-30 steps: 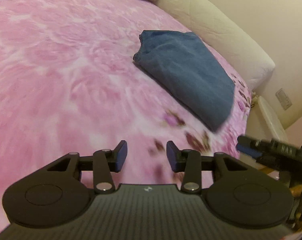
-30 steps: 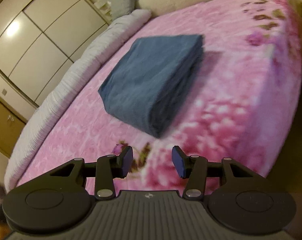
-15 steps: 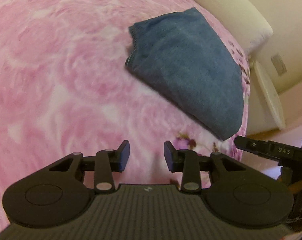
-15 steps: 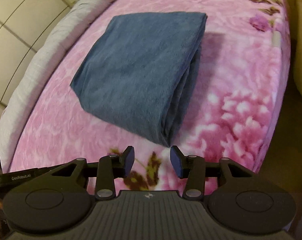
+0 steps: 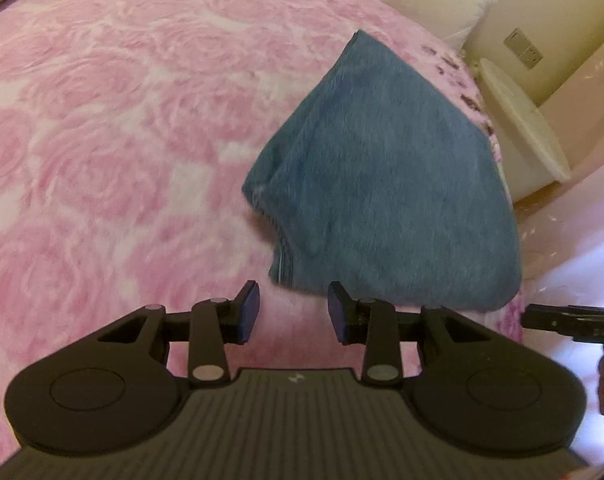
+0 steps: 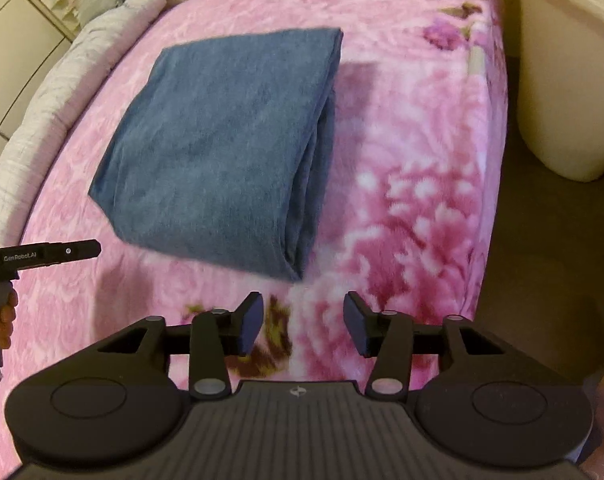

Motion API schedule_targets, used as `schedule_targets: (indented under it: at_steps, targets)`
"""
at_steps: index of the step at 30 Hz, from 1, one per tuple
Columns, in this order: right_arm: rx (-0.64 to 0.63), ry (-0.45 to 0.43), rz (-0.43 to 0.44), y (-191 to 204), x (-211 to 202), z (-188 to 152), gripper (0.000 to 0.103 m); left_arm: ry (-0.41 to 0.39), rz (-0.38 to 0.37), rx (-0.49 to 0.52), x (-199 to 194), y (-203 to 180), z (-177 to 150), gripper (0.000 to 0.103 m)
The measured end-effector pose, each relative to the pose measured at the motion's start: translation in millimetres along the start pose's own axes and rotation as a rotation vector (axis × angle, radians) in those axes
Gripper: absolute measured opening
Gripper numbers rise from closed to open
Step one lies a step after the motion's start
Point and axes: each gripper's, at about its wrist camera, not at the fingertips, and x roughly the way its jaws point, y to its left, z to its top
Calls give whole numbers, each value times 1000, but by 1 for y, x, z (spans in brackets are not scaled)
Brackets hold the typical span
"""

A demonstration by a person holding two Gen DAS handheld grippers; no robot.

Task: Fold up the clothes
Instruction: 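Move both grippers toward the folded jeans bundle, then grasp the bundle edge with the left gripper while the right gripper grasps it too, lifting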

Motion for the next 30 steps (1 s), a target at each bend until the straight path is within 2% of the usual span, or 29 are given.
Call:
schedule_targets:
  at_steps: [6,8,9,10,13,15,16,20,24,27,29,30]
  targets:
    - [51,-39,-34,3,2,4,51,1,-127,-14,10,14,23,31]
    - [59,-44,-26,5,5,6,51,16,-145,-18,18,19,30,31]
    - [56,-47,-21,6,7,7,51,24,-150,-21,22,21,33,28]
    - [53,-51,-16,8,8,7,51,31,-156,-23,25,23,36,18]
    - [45,-58,-4,11,15,10,51,54,-159,-24,34,28,43,14]
    - [34,-60,10,14,20,12,32,65,-154,-1,37,28,47,13]
    - [24,-58,13,15,22,13,15,65,-150,25,36,25,49,12]
    - [-18,-54,0,22,20,14,8,71,-141,105,30,18,56,11]
    - [4,-40,27,13,20,14,5,83,-168,92,30,30,54,11]
    - [-49,-50,34,20,11,18,4,68,-179,133,22,25,59,11]
    - [-70,-51,38,20,9,18,4,58,-213,120,20,29,64,11]
    - [-43,-27,43,14,16,16,4,80,-235,76,27,36,63,12]
